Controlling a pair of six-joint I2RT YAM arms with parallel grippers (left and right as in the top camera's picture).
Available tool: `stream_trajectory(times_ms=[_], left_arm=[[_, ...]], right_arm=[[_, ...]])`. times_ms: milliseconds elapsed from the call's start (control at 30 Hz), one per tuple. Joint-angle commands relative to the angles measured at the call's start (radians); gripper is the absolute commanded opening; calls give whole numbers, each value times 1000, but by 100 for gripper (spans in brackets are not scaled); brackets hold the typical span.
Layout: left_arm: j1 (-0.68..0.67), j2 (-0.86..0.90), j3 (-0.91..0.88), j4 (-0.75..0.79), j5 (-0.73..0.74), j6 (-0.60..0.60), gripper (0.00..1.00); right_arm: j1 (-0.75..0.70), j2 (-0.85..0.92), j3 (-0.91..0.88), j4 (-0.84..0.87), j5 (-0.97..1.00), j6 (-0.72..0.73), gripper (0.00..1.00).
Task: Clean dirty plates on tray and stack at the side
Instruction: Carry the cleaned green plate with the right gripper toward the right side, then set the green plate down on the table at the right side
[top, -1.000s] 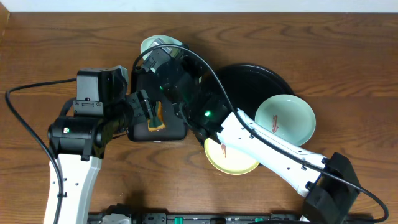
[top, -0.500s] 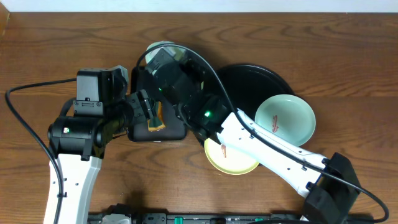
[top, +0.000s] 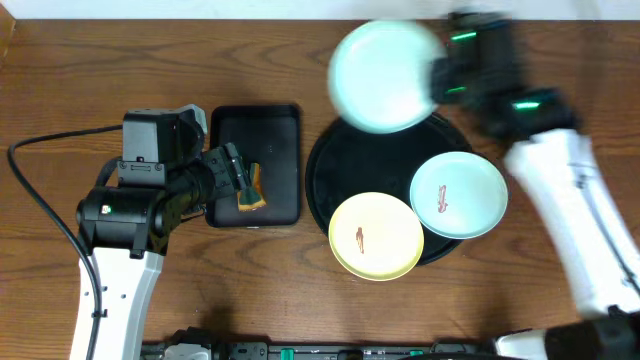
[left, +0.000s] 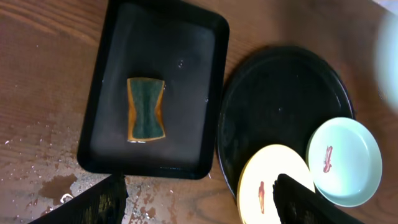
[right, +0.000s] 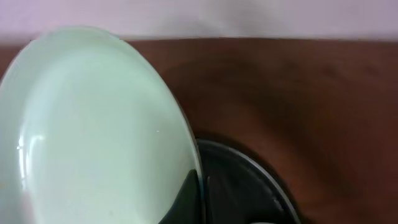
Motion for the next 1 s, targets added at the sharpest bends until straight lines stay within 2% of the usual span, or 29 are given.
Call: stream_trajectory(times_ms=[0,100,333,500,667,767,833,867,900,933,967], left_arm=[[3,-5,18,2,5,6,76],[3,-5,18,2,5,6,76],[3,-5,18,7,5,6,76],[3,-5,18,9,5,6,76],[3,-5,18,10,5,6,77],[3,-5,18,10,5,6,77],[3,-5,18,10,5,6,77],[3,-5,18,10,5,6,77],[3,-5,18,10,5,6,77],[3,-5,18,10,5,6,77],[3,-5,18,10,5,6,77]], right_arm=[[-258,-53,12,-71,-377,156,1],[-529,-26,0,-212,-382,150,1],[-826,60,-87,-329,-239,82,1],[-933,99,-237,-230,-34,98,1],[-986,118,-436,-41,-92,101,1],[-991,118,-498,56,-116,89,1],[-990,118,-511,103,-206,33,1],[-990,118,-511,112,-254,19,6],[-990,117,-510,114,-279,18,18],[-990,115,-509,114,-300,19,36],[-990,111,-506,112,-320,18,46]])
